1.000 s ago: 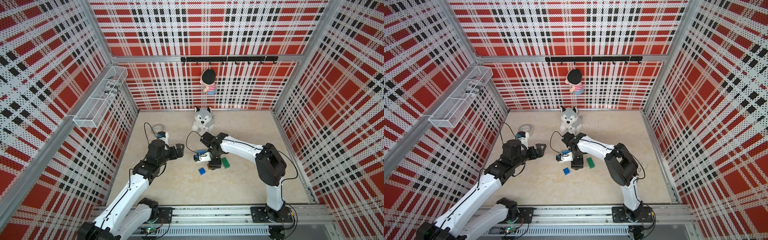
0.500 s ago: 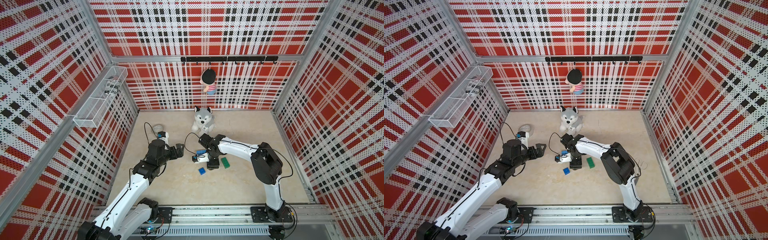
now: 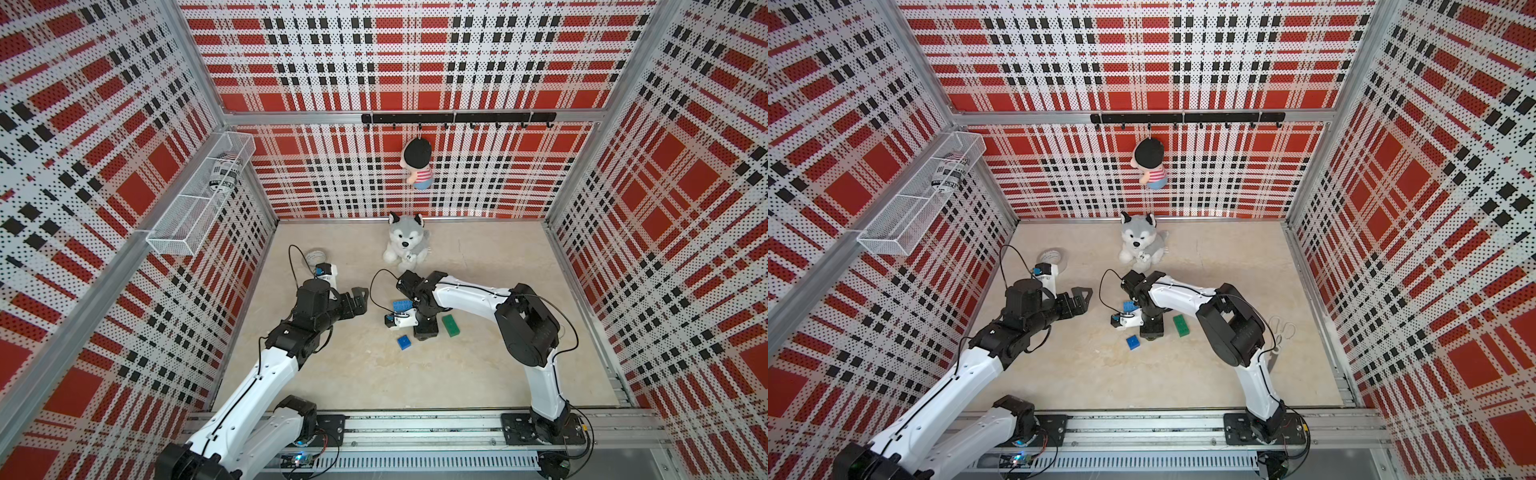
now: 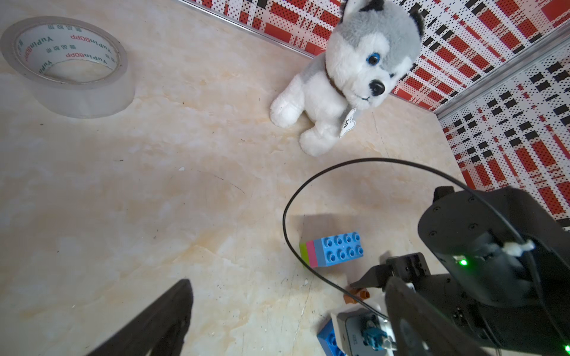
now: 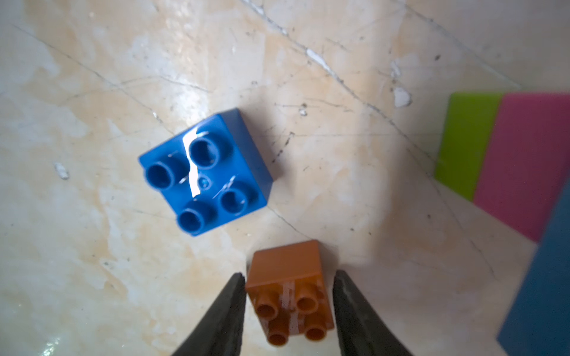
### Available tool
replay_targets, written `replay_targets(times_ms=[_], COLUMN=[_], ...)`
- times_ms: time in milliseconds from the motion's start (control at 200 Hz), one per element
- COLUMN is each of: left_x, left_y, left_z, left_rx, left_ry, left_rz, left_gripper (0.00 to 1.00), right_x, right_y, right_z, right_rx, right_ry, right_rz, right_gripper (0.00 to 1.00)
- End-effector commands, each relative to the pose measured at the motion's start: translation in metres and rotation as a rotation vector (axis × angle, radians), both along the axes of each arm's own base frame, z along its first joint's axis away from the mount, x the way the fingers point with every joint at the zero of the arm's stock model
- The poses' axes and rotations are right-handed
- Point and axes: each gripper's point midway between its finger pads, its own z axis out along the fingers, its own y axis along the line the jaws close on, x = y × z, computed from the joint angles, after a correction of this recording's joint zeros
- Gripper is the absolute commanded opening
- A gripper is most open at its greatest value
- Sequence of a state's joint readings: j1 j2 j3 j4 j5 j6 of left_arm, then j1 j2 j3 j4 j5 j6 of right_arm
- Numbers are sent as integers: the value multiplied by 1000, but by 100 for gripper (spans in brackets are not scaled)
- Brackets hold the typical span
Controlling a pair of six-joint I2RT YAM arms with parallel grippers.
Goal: Assemble the letter p with lego
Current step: Pick up the lego brick from the center of the board, then assemble the lego brick with the lego brick.
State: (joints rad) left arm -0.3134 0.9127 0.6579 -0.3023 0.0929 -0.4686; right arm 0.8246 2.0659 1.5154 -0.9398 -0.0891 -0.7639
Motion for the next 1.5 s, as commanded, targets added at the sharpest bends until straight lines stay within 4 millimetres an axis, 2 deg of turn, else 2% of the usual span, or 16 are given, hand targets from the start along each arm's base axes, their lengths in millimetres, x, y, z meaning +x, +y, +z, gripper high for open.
replay_targets(times_ms=[0, 135, 235, 396, 556, 726, 1077, 1498], left_x=[4, 4, 4, 4, 4, 4, 3, 3], left_y=[3, 3, 4, 4, 5, 6, 7, 6], left_z=[11, 11, 12, 12, 12, 13, 12, 11], left_rx=[1, 1, 1, 1, 3, 3, 4, 6], left_ry=[-32, -32, -36, -35, -36, -38, -38, -34], left_rz=[12, 13, 15, 18, 22, 29, 30, 28], left_gripper=[98, 98, 98, 98, 98, 98, 98, 98], right_x=[-3, -2, -3, -8, -3, 12, 34, 40], right_y=[2, 2, 2, 7, 13, 24, 56, 64], right_z=[-5, -1, 8, 44, 84, 103, 102, 79], right_rx=[-8, -3, 7, 65, 124, 142, 162, 140], right_ry=[10, 1, -2, -14, -70, -118, -113, -86], right_rz=[-1, 0, 3, 27, 48, 59, 120, 140], right_gripper=[38, 27, 25, 23, 23, 23, 23, 23])
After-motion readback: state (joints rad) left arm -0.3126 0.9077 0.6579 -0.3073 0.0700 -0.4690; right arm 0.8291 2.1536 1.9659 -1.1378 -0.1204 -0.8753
